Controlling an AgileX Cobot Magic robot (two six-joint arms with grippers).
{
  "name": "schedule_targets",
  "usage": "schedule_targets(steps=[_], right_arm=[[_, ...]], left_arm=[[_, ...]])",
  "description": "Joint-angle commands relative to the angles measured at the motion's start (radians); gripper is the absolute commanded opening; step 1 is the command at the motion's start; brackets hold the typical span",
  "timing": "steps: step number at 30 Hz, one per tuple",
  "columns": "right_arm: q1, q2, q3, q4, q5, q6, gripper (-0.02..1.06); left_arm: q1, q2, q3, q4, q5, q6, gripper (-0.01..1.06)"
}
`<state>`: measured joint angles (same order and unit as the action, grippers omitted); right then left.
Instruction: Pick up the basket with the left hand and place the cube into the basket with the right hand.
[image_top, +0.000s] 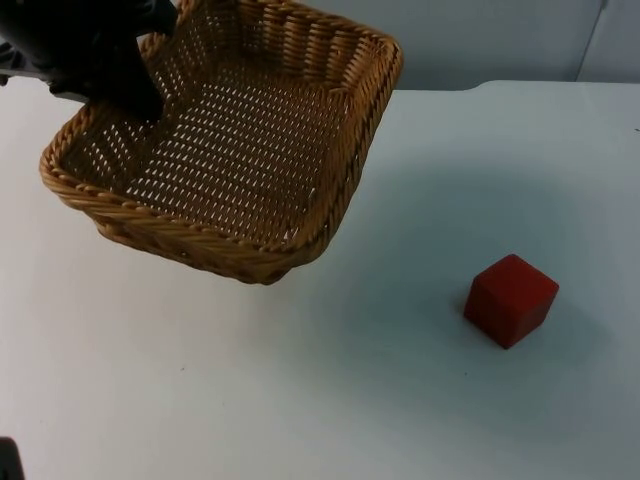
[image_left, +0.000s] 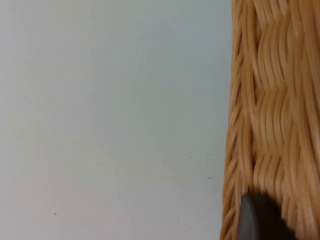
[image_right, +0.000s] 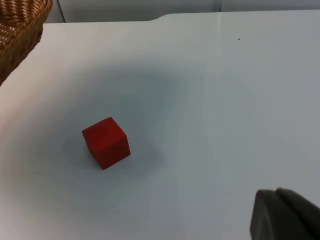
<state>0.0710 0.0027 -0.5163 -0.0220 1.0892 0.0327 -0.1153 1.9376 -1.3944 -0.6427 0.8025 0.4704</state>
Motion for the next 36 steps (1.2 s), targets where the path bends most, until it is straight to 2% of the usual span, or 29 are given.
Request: schedule_targets(steps=[1, 27, 30, 34, 36], right_arm=[[-0.005, -0.003, 0.007, 0.001, -0.011, -0.007, 0.00], [-0.005, -0.003, 0.008, -0.003, -0.011, -0.005, 0.00], [-0.005, -0.003, 0.008, -0.060, -0.011, 0.068, 0.00], [-0.005, 0.101, 0.000, -0.064, -0.020, 0.061, 0.00], [-0.005, 0.203, -0.020, -0.054, -0.073, 0.054, 0.00]], left_arm=[[0.001, -0.012, 0.001, -0.034, 0.005, -0.006, 0.00], [0.001, -0.012, 0.001, -0.034, -0.003, -0.006, 0.00], [0.001, -0.012, 0.001, -0.034, -0.014, -0.006, 0.00], [0.001, -0.012, 0.001, -0.043, -0.016, -0.006, 0.00], [0.001, -0.012, 0.001, -0.063, -0.021, -0.006, 0.00]])
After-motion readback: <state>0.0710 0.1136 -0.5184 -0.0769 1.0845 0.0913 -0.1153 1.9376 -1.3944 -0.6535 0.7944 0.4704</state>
